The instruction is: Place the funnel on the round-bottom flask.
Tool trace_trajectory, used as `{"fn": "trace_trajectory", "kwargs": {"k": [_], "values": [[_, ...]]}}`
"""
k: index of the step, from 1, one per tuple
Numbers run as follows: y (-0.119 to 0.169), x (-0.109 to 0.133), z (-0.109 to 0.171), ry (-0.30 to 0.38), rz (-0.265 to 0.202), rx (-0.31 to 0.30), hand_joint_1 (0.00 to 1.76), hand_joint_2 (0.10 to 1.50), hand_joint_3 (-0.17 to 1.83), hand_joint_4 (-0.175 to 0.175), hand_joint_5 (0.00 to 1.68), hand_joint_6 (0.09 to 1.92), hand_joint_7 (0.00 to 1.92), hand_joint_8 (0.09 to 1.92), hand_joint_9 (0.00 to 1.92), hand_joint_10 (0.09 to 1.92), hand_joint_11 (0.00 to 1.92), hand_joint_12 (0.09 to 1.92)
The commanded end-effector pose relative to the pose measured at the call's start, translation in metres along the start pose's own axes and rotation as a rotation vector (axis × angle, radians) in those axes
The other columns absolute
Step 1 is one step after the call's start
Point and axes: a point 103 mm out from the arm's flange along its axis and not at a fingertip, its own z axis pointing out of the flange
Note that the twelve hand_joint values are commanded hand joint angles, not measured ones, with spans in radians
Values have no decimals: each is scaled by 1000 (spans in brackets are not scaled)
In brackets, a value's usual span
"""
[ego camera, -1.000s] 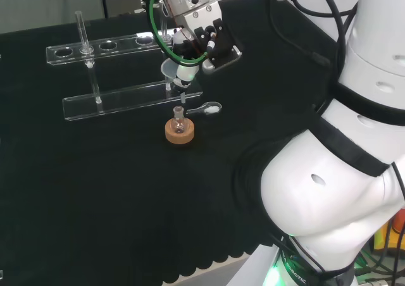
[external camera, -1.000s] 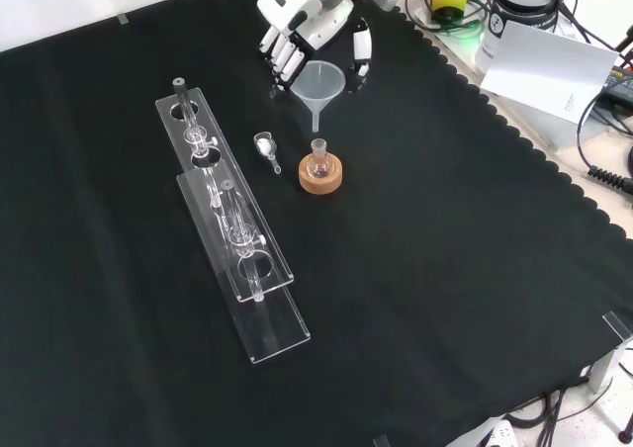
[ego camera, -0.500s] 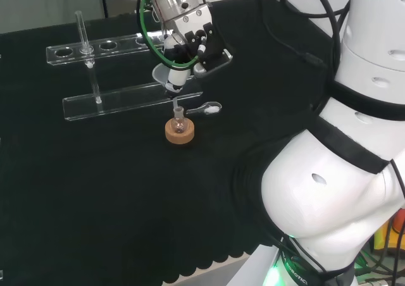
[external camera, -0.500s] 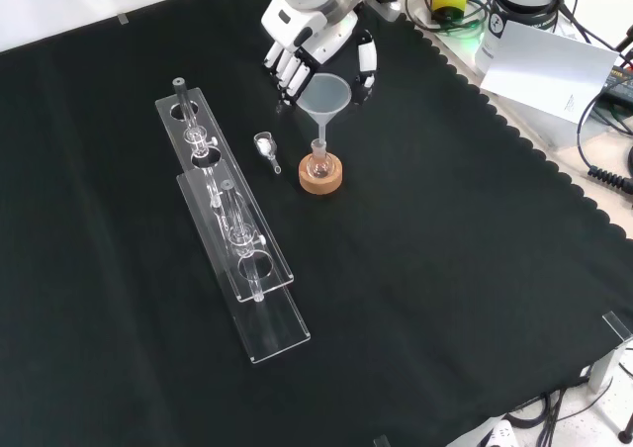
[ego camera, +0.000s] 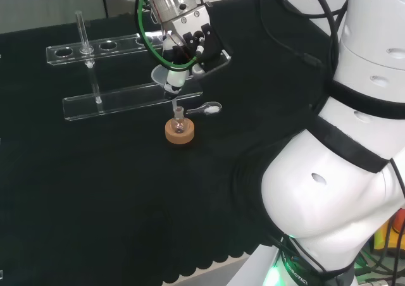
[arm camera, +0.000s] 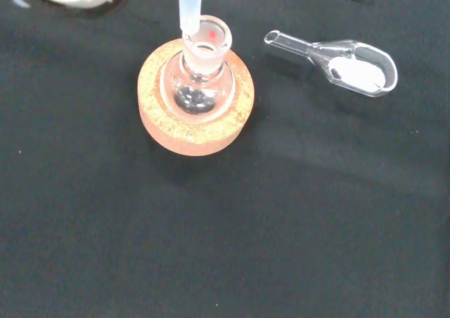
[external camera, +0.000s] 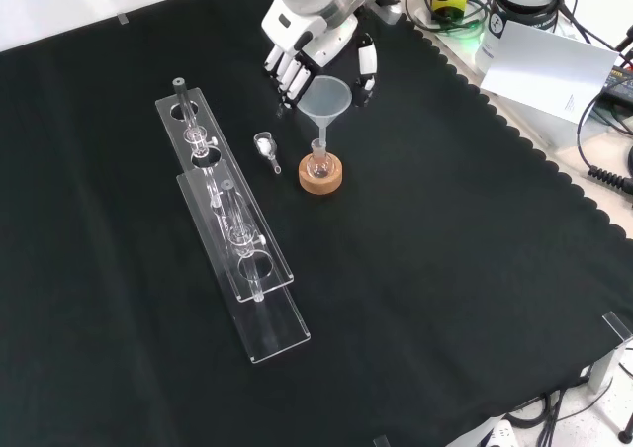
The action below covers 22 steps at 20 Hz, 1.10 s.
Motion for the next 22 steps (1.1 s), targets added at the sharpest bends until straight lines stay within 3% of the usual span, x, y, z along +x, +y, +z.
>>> {"fn": "trace_trajectory", "kwargs": {"k": [1,22], "values": [[1,-1,6,3,-5,5,761,729,612,-49,497,87,375,722,516,623,262,1346],[8,-4,13,3,-9,11,760,730,615,-49,501,87,373,723,515,625,264,1346]]}}
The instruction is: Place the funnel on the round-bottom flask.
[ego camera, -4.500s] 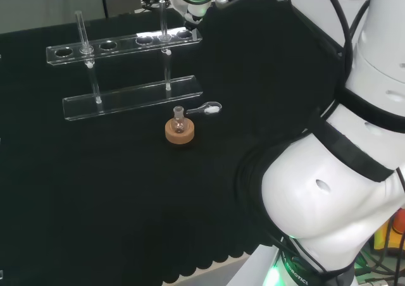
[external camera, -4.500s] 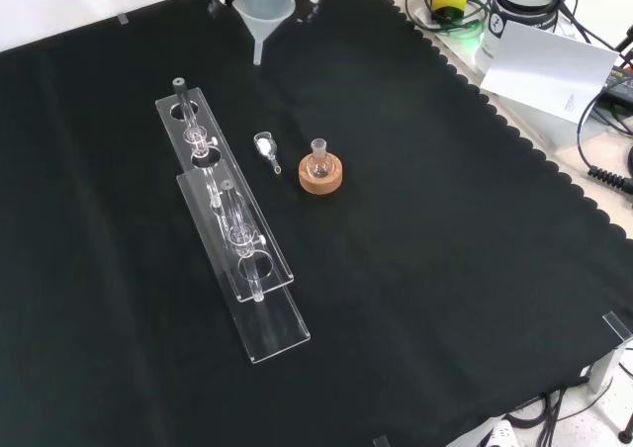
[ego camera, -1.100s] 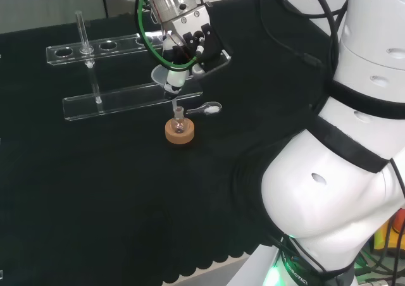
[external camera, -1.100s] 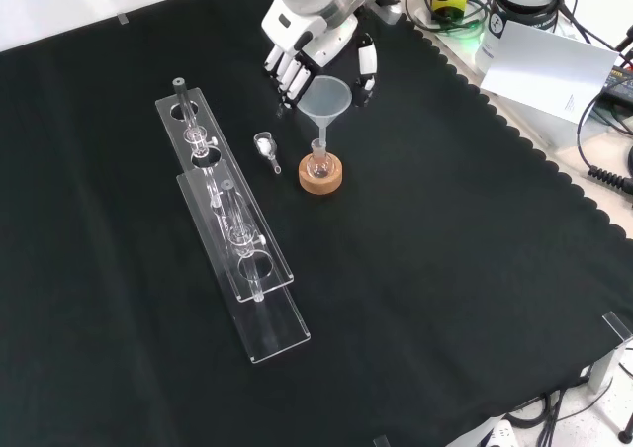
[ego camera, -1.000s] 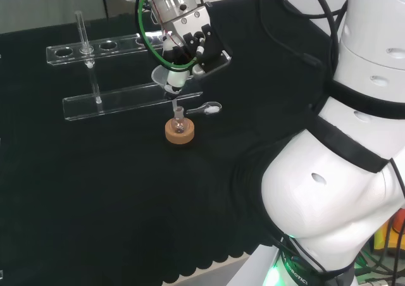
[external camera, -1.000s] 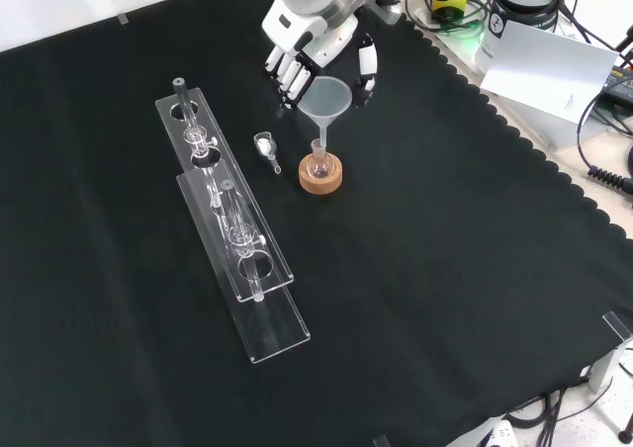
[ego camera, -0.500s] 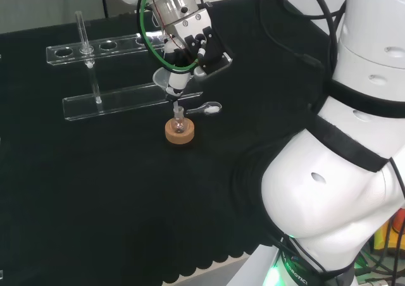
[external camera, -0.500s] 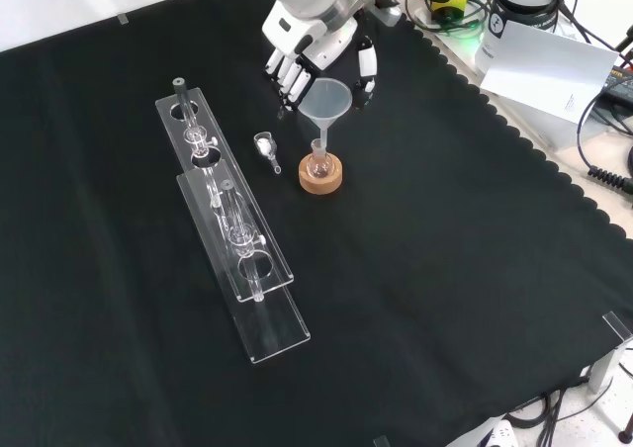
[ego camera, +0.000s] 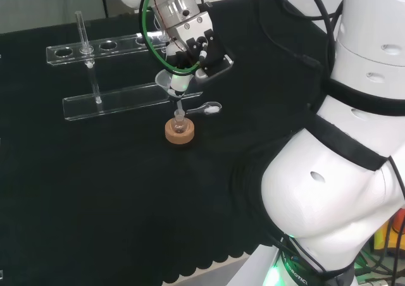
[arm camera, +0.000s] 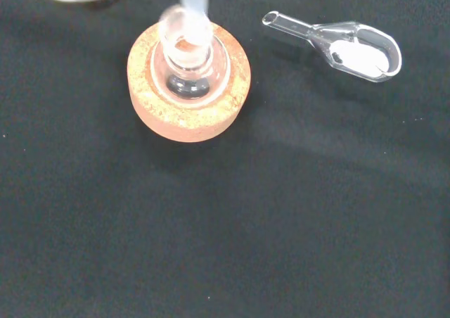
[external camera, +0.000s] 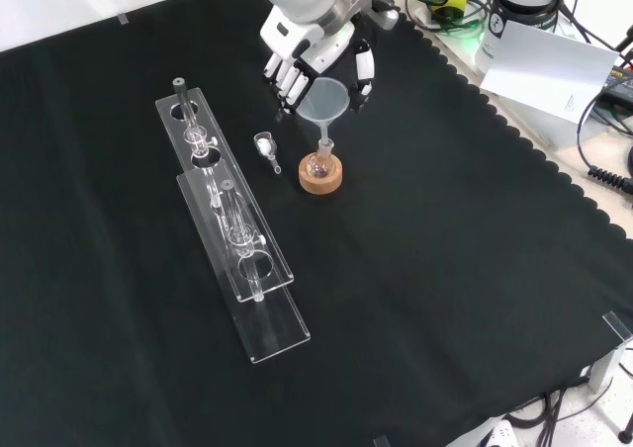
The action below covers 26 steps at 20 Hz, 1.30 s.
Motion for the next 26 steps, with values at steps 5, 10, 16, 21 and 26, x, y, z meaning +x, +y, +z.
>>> {"fn": "trace_trajectory", "kwargs": {"k": [5,10,16,21,26], "values": [[1,0,-1,12,-4,-2,760,730,615,-49,501,87,372,723,515,625,264,1346],[2,0,-1,16,-1,-4,760,730,615,-49,501,87,372,724,515,626,264,1346],[4,1,0,25,-19,-5,759,730,616,-49,502,87,372,724,515,626,265,1346],[7,4,7,36,-22,-11,759,731,616,-49,503,87,372,724,515,627,265,1346],[7,4,9,36,-20,-15,759,731,616,-49,503,87,372,724,515,627,265,1346]]}}
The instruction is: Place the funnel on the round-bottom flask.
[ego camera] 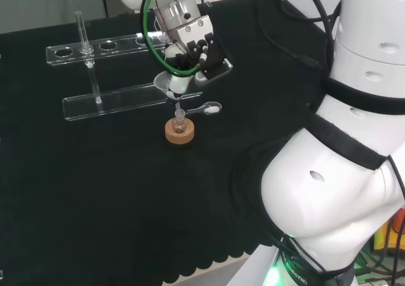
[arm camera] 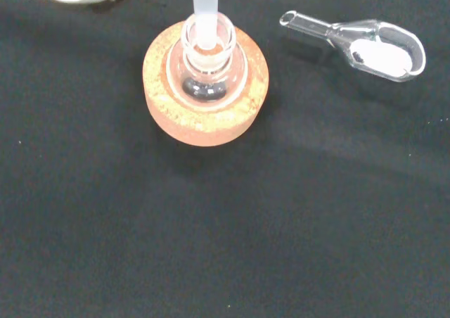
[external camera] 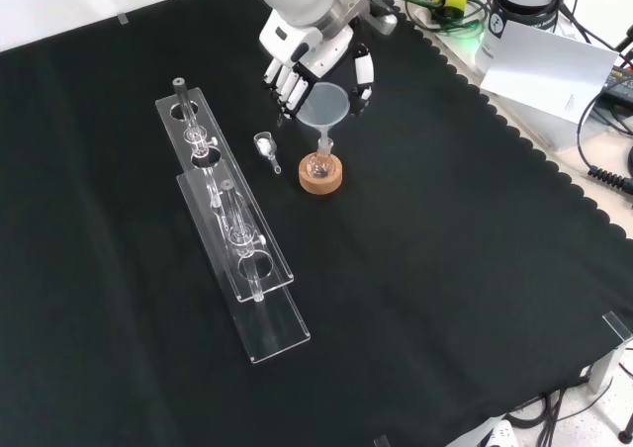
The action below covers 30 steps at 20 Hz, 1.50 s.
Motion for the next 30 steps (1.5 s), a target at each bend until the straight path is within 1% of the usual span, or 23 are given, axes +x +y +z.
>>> {"fn": "trace_trajectory", "kwargs": {"k": [1,6,13,17,21,30], "values": [[0,0,2,2,2,-8,759,731,616,-49,503,87,373,724,515,627,266,1346],[0,-3,6,11,-6,-36,760,732,617,-50,503,87,373,725,515,627,267,1346],[1,-7,17,5,11,-96,763,732,618,-50,504,87,372,725,516,628,271,1345],[2,-7,19,5,9,-127,764,733,618,-51,502,87,371,725,516,628,273,1345],[2,-8,20,6,12,-134,766,733,619,-51,502,87,370,725,517,628,275,1344],[6,-6,25,21,6,-117,767,733,620,-51,504,87,368,725,518,628,277,1343]]}}
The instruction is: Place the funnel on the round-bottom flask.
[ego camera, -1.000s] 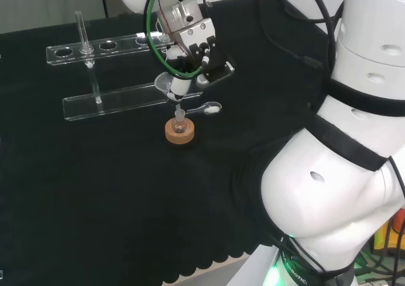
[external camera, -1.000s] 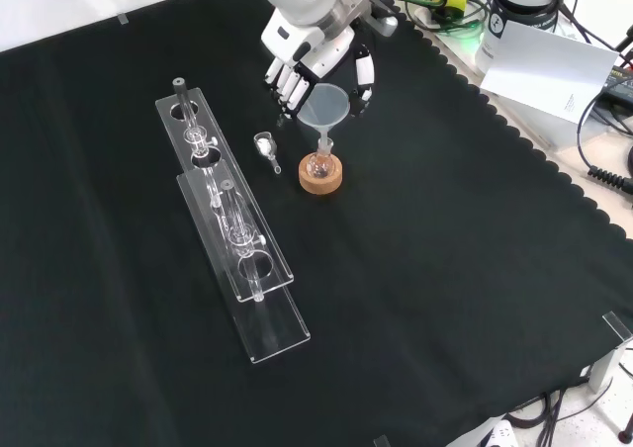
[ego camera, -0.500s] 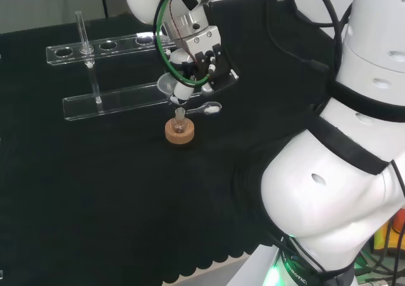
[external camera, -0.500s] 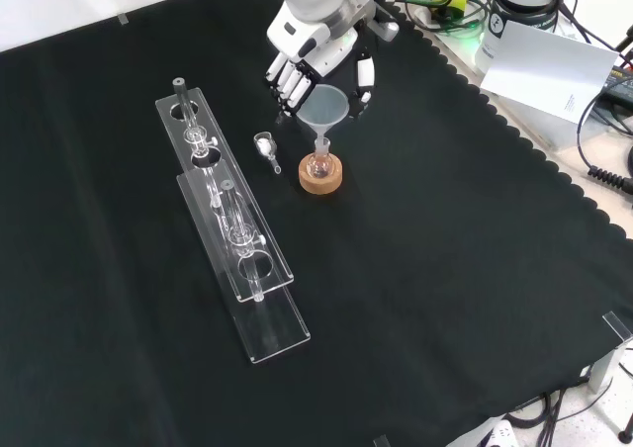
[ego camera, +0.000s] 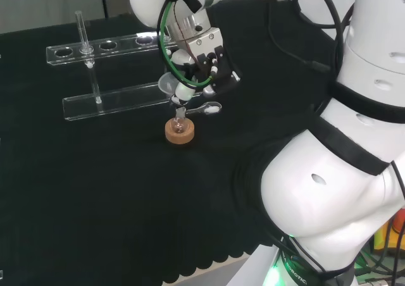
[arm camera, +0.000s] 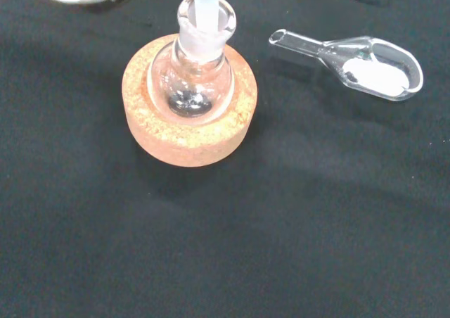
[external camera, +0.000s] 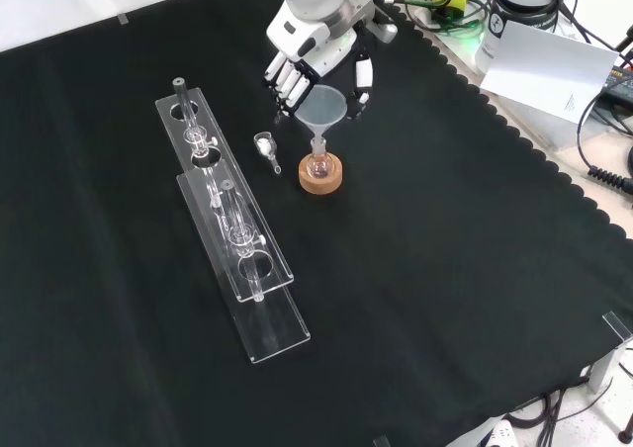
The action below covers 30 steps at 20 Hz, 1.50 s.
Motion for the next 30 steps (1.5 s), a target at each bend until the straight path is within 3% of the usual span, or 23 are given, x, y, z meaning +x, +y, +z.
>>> {"fn": "trace_trajectory", "kwargs": {"k": [1,30], "values": [[2,2,3,16,0,10,767,732,621,-51,504,87,367,726,519,628,277,1342],[6,11,14,46,-13,31,766,731,624,-55,492,87,347,725,514,627,281,1341]]}}
